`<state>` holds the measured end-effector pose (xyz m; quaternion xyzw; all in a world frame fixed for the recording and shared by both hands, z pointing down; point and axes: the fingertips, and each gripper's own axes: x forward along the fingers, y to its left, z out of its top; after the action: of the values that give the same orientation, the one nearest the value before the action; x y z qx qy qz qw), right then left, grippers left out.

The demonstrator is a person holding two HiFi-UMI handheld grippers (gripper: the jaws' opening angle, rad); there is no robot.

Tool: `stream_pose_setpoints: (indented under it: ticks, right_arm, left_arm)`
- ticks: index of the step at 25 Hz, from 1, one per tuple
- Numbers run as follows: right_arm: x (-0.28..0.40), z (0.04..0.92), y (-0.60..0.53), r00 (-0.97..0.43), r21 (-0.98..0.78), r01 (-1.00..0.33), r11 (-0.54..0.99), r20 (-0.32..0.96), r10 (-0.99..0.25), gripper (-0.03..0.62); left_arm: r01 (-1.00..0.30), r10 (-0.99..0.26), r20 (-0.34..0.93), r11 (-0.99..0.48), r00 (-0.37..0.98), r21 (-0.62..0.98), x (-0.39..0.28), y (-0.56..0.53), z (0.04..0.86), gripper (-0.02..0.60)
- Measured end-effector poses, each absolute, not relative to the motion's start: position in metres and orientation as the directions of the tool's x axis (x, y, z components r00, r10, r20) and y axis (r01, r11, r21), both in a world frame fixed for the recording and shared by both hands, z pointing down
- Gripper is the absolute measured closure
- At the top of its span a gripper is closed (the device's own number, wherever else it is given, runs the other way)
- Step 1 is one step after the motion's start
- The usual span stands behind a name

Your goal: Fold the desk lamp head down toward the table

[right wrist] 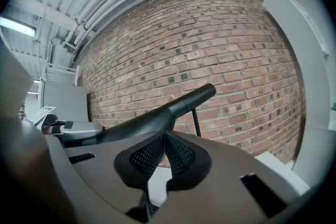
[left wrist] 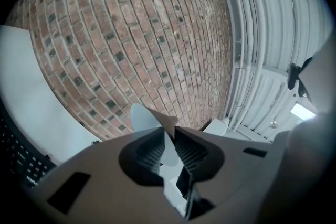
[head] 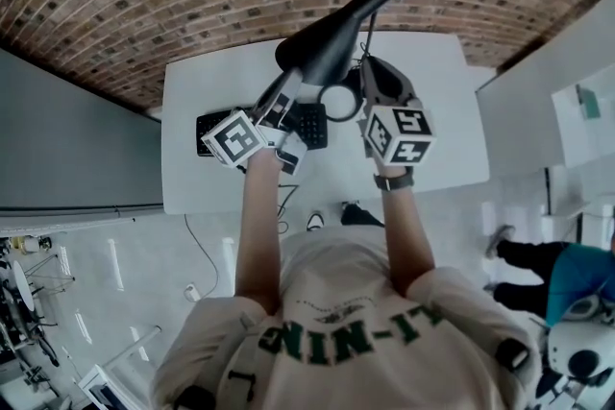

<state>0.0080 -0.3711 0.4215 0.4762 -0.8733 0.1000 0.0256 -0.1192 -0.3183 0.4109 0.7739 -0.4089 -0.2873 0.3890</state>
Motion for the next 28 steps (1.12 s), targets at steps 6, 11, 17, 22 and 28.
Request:
stream_pose_setpoints:
  ticks: [6,11,17,22,28]
  right_arm:
    - [0.015,0.426,-0.373,-0.540,-0.150,-0.840,0.521,0.146,-0.829,0.589]
    - [0.018,0.434,-0.374,-0.537,-0.154,-0.842,0.517,0.164,-0.827,0.589]
    - [0.027,0.441,-0.378,-0.533,-0.157,-0.845,0.510,0.179,-0.827,0.589]
    - [0.038,0.447,-0.384,-0.521,-0.157,-0.853,0.498,0.194,-0.831,0.589]
    - [0.049,0.454,-0.396,-0.506,-0.161,-0.862,0.481,0.205,-0.838,0.589]
  left_arm:
    - [-0.362,-0.856,-0.135,-0.347,0.499,0.865,-0.116,-0.323,0.421,0.525]
    - [-0.323,-0.857,-0.133,-0.325,0.497,0.889,-0.115,-0.327,0.432,0.525]
    - [-0.295,-0.859,-0.127,-0.305,0.496,0.906,-0.111,-0.335,0.445,0.521]
    - [-0.351,-0.870,-0.071,-0.270,0.488,0.896,-0.114,-0.345,0.463,0.508]
    - [-0.341,-0.874,-0.050,-0.240,0.483,0.909,-0.113,-0.358,0.477,0.499]
